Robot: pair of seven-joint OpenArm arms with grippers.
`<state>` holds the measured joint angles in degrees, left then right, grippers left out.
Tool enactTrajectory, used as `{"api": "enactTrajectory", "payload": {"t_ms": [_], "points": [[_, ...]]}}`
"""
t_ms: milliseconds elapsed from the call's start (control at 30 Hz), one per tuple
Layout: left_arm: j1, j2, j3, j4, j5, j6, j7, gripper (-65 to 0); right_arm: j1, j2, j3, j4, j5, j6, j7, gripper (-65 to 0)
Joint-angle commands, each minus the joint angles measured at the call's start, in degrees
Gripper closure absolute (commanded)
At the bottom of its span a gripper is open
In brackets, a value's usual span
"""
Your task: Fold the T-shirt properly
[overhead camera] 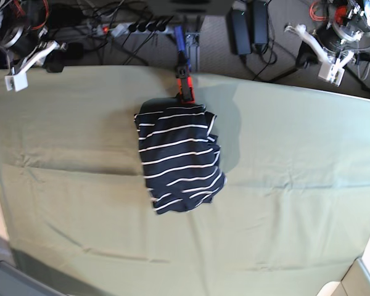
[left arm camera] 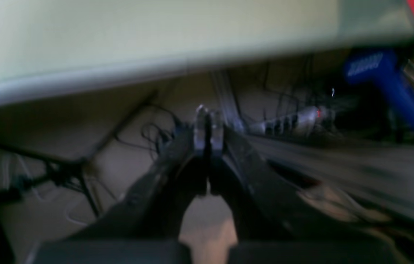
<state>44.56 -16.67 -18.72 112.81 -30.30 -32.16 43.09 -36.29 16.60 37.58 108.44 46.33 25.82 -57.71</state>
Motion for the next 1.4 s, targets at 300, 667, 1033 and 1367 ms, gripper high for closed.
{"api": "enactTrajectory", "payload": {"t_ms": [300, 667, 1033, 1367], "points": [[3.98, -0.33, -0.31, -15.41, -0.28, 1.88, -0.63, 0.0, -12.41, -3.15, 0.44, -0.15, 0.31, 4.61, 1.84, 0.0], [-6.1, -0.5, 10.93, -42.84, 8.68, 8.5, -1.05, 0.0, -9.86, -4.42, -0.52, -20.0, -3.72, 4.35, 6.08, 0.0], [-23.63, -0.15, 29.14, -70.44, 9.81, 15.15, 2.14, 0.0, 3.65, -4.39, -0.72, -47.43, -12.52, 1.73, 6.03, 0.0], [-37.92, 0.09, 34.29, -88.5, 9.81, 15.47, 1.33, 0.0, 18.49, -4.59, -16.85, -66.75, -20.59, -5.4, 6.32, 0.0]]}}
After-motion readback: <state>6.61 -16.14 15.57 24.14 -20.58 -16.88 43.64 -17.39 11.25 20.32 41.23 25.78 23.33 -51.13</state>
